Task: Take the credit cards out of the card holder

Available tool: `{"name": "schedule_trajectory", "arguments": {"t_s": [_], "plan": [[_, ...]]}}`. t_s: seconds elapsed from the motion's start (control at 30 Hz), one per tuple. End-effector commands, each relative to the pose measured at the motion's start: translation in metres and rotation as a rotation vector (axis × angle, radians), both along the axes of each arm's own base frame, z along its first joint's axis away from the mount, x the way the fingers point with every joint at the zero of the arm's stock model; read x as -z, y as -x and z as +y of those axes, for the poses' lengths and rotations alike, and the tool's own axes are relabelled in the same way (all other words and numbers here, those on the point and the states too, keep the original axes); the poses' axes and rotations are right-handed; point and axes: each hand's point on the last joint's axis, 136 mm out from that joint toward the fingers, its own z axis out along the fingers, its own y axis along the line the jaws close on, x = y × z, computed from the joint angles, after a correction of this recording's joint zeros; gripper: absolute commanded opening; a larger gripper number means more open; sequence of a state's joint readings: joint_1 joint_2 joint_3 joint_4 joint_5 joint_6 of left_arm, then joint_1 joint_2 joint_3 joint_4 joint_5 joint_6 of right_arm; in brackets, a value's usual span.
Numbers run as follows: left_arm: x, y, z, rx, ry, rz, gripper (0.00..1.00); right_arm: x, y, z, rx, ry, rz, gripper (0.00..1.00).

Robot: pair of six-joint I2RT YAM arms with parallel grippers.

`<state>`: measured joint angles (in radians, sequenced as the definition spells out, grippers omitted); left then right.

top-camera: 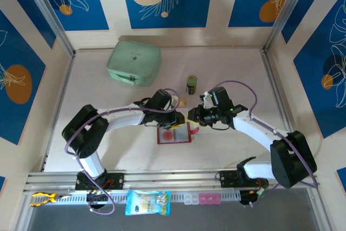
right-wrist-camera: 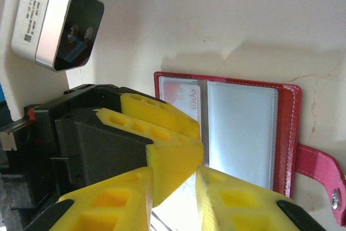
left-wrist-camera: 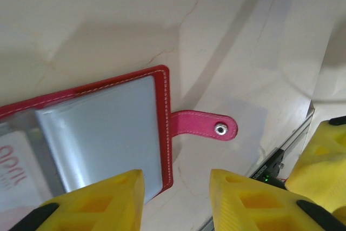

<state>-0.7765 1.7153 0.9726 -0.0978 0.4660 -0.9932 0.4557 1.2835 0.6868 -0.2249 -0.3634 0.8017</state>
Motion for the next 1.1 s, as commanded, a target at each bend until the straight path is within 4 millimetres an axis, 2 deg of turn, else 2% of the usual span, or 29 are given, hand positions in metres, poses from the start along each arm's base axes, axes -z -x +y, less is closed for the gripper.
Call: {"name": "schedule_trajectory", "arguments": {"t_s": [0.0, 0.2, 0.47, 0.67, 1.07], "plan": [[-0.001, 0.002, 0.019, -0.024, -0.021, -0.008, 0.35, 0.007, 0.007, 0.006, -0.025, 0.001, 0.032, 0.27], [0.006, 0.005, 0.046, -0.073, -0.044, -0.002, 0.32, 0.016, 0.009, 0.021, -0.056, 0.02, 0.052, 0.27], [0.016, 0.015, 0.073, -0.116, -0.079, 0.011, 0.22, 0.034, 0.017, 0.046, -0.111, 0.043, 0.088, 0.27], [0.031, 0.023, 0.084, -0.126, -0.11, 0.028, 0.13, 0.05, 0.024, 0.063, -0.154, 0.069, 0.114, 0.26], [0.051, 0.029, 0.099, -0.115, -0.199, 0.043, 0.08, 0.067, 0.025, 0.073, -0.197, 0.141, 0.11, 0.23]]}}
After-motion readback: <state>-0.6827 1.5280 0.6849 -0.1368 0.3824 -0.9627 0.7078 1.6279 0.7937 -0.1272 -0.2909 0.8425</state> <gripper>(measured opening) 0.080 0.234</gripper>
